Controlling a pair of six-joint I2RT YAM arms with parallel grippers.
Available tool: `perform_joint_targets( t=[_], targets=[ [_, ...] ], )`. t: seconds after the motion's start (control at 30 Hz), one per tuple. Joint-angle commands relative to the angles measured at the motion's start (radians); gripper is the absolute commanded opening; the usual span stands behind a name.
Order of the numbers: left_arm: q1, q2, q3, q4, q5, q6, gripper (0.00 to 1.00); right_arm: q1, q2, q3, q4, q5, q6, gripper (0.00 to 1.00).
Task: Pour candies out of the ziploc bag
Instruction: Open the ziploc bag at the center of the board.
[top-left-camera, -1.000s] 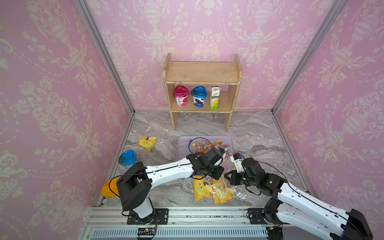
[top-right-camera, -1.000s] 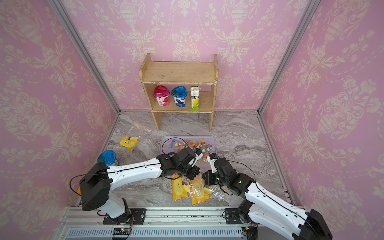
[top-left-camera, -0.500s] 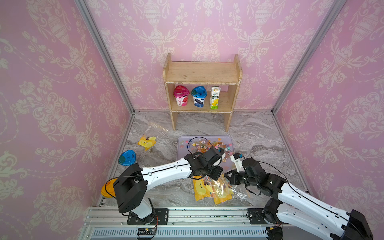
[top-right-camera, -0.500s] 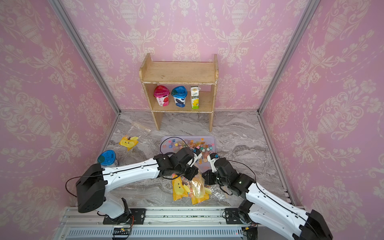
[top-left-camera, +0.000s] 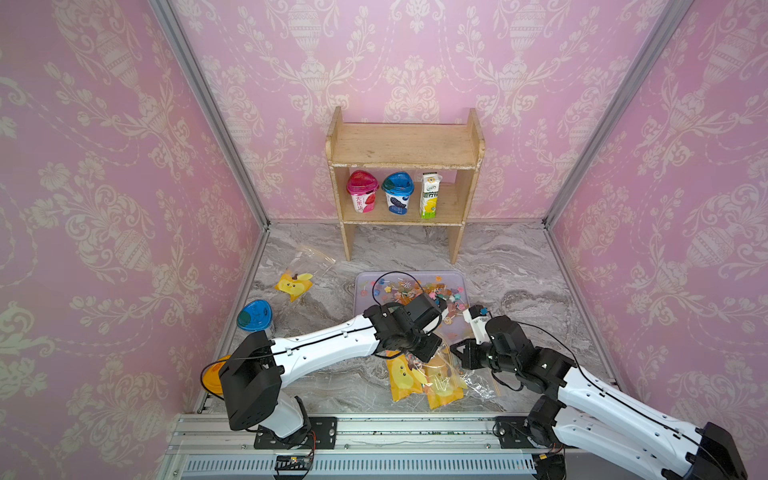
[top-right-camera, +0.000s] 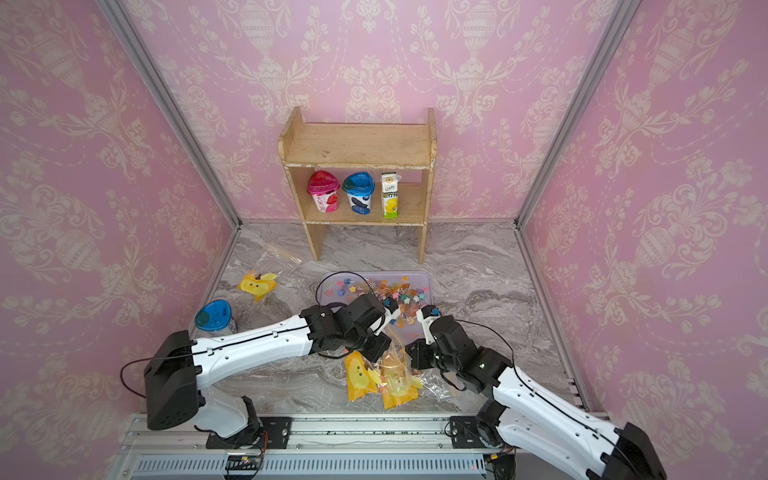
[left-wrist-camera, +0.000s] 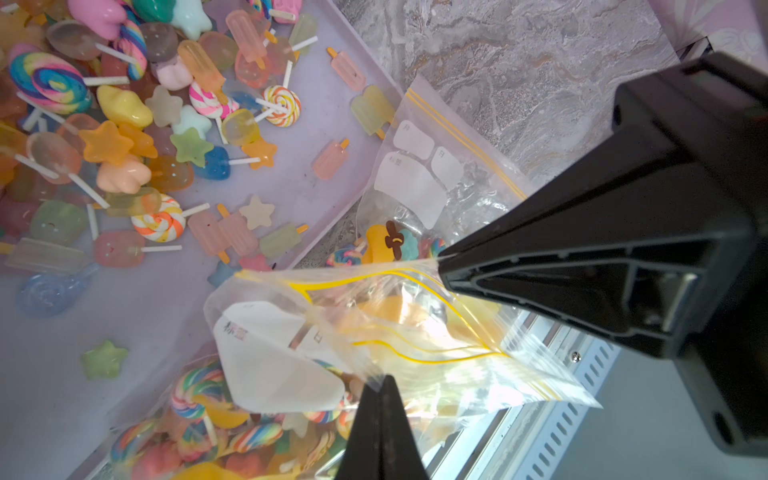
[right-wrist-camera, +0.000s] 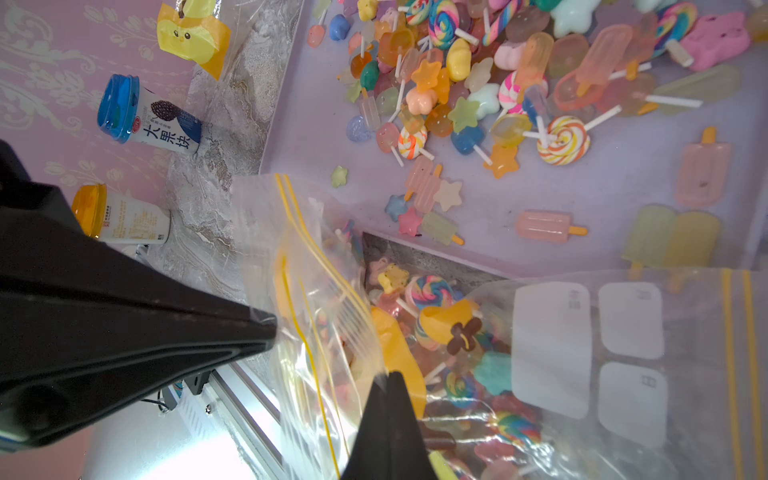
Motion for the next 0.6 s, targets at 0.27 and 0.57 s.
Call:
perform_joint_targets(
  t=[0.27,0.57],
  targets=[
    [0.007,-0.015,0.047,-0.043,0.034,0.04,0.0,-0.008,-0.046,-0.009,-0.032,0.058,-0.021,0.0],
    [0.034,-0.009,0.277,-0.377,0.062,0.199,0.0,-0.008,-0.01,0.037,-0.071,0.086,-0.057,0.0]
  ],
)
